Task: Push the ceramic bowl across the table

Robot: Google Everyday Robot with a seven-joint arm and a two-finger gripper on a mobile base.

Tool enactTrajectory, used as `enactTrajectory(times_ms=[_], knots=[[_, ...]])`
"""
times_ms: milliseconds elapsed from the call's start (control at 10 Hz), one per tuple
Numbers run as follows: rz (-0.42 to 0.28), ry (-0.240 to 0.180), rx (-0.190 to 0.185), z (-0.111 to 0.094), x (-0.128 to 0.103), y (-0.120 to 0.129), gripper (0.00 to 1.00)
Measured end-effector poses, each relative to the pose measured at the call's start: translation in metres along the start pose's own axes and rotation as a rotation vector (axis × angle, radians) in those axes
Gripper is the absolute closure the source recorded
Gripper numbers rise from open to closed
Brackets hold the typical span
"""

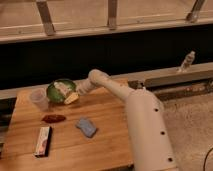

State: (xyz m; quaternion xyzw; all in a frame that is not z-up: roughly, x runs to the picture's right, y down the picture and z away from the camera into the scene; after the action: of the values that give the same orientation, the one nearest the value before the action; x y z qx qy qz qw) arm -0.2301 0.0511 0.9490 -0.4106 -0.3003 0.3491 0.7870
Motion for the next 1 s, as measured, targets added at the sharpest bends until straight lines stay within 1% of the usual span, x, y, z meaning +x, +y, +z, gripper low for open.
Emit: enactTrajectory(times_ms=[200,300,400,500,700,800,1000], knots=[[-0.021,-0.022,-0.032,0.008,-0.009,0.001,0.20],[-0.030,-0.026,-0.042,0.012,-0.015,0.000,0.20],[-0.034,-0.022,-0.049,0.015,-0.015,0.003,0.20],[-0.036,-0.024,-0.045,0.014,-0.016,0.002,0.20],[-0.055,-0.024,-0.022,0.007,-0.029,0.005,0.20],[-0.050,-0.025,0.003,-0.004,-0.031,0.007,0.20],[-0.026,-0.030,0.056,-0.024,-0.016,0.009,0.20]])
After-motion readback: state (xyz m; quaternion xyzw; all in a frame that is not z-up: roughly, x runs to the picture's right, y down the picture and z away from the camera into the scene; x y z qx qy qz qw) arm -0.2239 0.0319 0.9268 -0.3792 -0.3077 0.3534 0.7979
